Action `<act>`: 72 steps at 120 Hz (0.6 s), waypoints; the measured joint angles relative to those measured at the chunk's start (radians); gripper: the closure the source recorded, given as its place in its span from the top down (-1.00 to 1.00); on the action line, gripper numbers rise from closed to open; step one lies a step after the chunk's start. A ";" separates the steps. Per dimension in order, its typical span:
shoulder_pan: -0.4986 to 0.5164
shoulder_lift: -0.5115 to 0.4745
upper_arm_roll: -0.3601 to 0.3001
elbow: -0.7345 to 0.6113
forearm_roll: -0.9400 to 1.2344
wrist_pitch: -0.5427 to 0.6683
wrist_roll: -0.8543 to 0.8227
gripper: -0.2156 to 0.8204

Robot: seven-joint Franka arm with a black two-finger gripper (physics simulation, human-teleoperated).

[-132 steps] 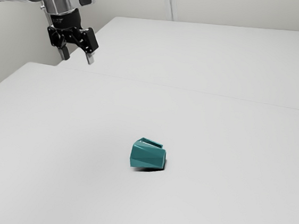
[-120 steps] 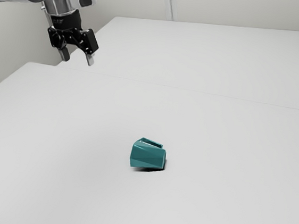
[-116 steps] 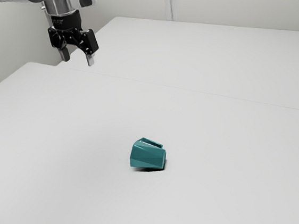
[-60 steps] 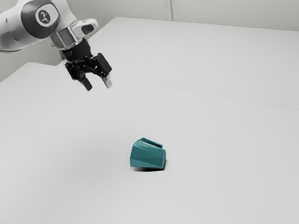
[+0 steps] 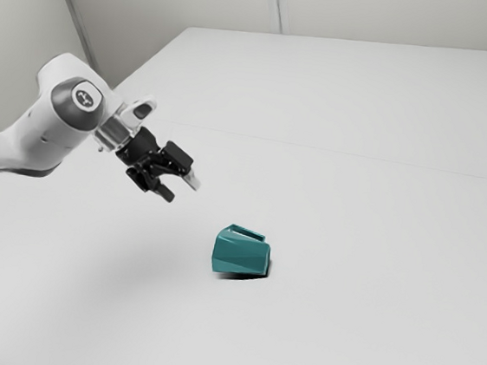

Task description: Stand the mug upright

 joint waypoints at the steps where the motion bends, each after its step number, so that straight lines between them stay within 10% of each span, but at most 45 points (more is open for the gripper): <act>1: 0.000 0.001 0.001 -0.003 -0.007 0.002 0.006 0.58; 72: 0.000 0.094 0.010 -0.130 -0.314 0.055 0.353 0.58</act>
